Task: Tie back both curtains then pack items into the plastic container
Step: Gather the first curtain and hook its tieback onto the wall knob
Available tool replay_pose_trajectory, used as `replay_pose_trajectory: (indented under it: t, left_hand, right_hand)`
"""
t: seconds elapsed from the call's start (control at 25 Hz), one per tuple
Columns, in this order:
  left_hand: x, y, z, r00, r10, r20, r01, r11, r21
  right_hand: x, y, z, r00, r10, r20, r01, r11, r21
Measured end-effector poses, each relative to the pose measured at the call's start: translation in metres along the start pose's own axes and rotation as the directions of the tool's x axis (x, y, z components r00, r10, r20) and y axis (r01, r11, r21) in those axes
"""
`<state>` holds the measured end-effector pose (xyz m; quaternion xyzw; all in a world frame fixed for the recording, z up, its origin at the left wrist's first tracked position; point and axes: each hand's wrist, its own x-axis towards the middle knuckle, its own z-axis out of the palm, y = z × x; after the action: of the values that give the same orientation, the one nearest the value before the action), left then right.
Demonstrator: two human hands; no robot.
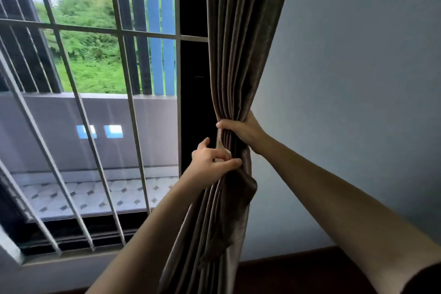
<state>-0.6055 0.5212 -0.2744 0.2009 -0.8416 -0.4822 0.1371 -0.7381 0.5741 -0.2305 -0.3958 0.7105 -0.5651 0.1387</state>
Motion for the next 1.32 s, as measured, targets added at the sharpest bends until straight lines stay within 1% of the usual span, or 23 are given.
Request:
replay_pose_trajectory:
  t: [0.08, 0.2, 0.28, 0.36, 0.44, 0.48, 0.52, 0.6, 0.72, 0.8, 0.84, 0.88, 0.96, 1.04, 1.12, 1.2, 1.24, 1.28, 1.32]
  left_hand:
    - [0.000, 0.004, 0.012, 0.999, 0.045, -0.010, -0.045, 0.999, -0.023]
    - [0.008, 0.000, 0.029, 0.980, 0.160, -0.118, -0.170, 0.983, -0.074]
    - [0.016, -0.007, 0.036, 0.952, 0.244, -0.186, -0.260, 0.964, -0.063]
    - [0.025, -0.016, 0.043, 0.907, 0.356, -0.226, -0.356, 0.933, 0.042]
    - [0.032, -0.025, 0.051, 0.825, 0.494, -0.277, -0.468, 0.870, 0.158]
    - [0.034, -0.027, 0.055, 0.786, 0.532, -0.314, -0.500, 0.847, 0.181]
    - [0.035, -0.028, 0.057, 0.766, 0.534, -0.357, -0.507, 0.844, 0.175]
    - [0.035, -0.026, 0.066, 0.752, 0.498, -0.431, -0.493, 0.860, 0.133]
    - [0.034, -0.016, 0.078, 0.751, 0.405, -0.522, -0.456, 0.889, 0.033]
    - [0.032, -0.004, 0.082, 0.777, 0.257, -0.575, -0.386, 0.915, -0.113]
    - [0.032, 0.002, 0.084, 0.788, 0.187, -0.586, -0.357, 0.915, -0.188]
    - [0.033, 0.006, 0.086, 0.794, 0.138, -0.592, -0.344, 0.905, -0.251]
    - [0.039, 0.007, 0.088, 0.787, 0.067, -0.614, -0.329, 0.887, -0.324]
    - [0.042, 0.011, 0.083, 0.794, -0.027, -0.607, -0.246, 0.899, -0.363]
    - [0.046, 0.021, 0.077, 0.798, -0.088, -0.596, -0.133, 0.939, -0.317]
    - [0.048, 0.031, 0.075, 0.755, -0.131, -0.643, -0.043, 0.968, -0.248]
    - [0.048, 0.036, 0.076, 0.726, -0.159, -0.669, -0.020, 0.968, -0.252]
    - [0.047, 0.041, 0.078, 0.706, -0.192, -0.682, -0.008, 0.961, -0.278]
    - [0.046, 0.044, 0.080, 0.694, -0.225, -0.684, 0.003, 0.951, -0.310]
  right_hand:
    - [-0.001, -0.009, -0.002, 0.998, 0.051, 0.025, -0.052, 0.999, 0.008]
    - [-0.006, -0.022, -0.005, 0.990, 0.133, 0.056, -0.138, 0.986, 0.096]
    - [-0.010, -0.024, -0.005, 0.985, 0.163, 0.060, -0.168, 0.980, 0.108]
    - [-0.013, -0.024, -0.008, 0.983, 0.177, 0.055, -0.182, 0.978, 0.098]
    - [-0.014, -0.024, -0.011, 0.981, 0.184, 0.066, -0.189, 0.978, 0.087]
    - [-0.015, -0.024, -0.012, 0.980, 0.186, 0.074, -0.192, 0.978, 0.085]
    - [-0.015, -0.025, -0.013, 0.979, 0.186, 0.082, -0.193, 0.978, 0.084]
    - [-0.014, -0.026, -0.016, 0.981, 0.174, 0.087, -0.180, 0.981, 0.077]
    - [-0.013, -0.028, -0.016, 0.985, 0.169, 0.037, -0.171, 0.983, 0.072]
    - [-0.010, -0.028, -0.016, 0.986, 0.163, -0.020, -0.161, 0.984, 0.077]
    - [-0.009, -0.030, -0.016, 0.989, 0.135, -0.052, -0.131, 0.988, 0.082]
    - [-0.008, -0.033, -0.017, 0.991, 0.100, -0.084, -0.092, 0.992, 0.089]
    - [-0.004, -0.041, -0.020, 0.993, 0.041, -0.111, -0.030, 0.995, 0.099]
    - [-0.003, -0.049, -0.021, 0.996, 0.027, -0.087, -0.021, 0.997, 0.068]
    - [-0.002, -0.050, -0.021, 0.998, 0.046, -0.052, -0.044, 0.998, 0.035]
    - [-0.006, -0.050, -0.021, 0.998, 0.060, -0.022, -0.059, 0.998, 0.031]
    - [-0.008, -0.050, -0.023, 0.999, 0.051, 0.001, -0.051, 0.998, 0.039]
    - [-0.010, -0.049, -0.027, 0.998, 0.038, 0.044, -0.040, 0.998, 0.047]
    - [-0.010, -0.048, -0.035, 0.991, 0.014, 0.133, -0.020, 0.999, 0.050]
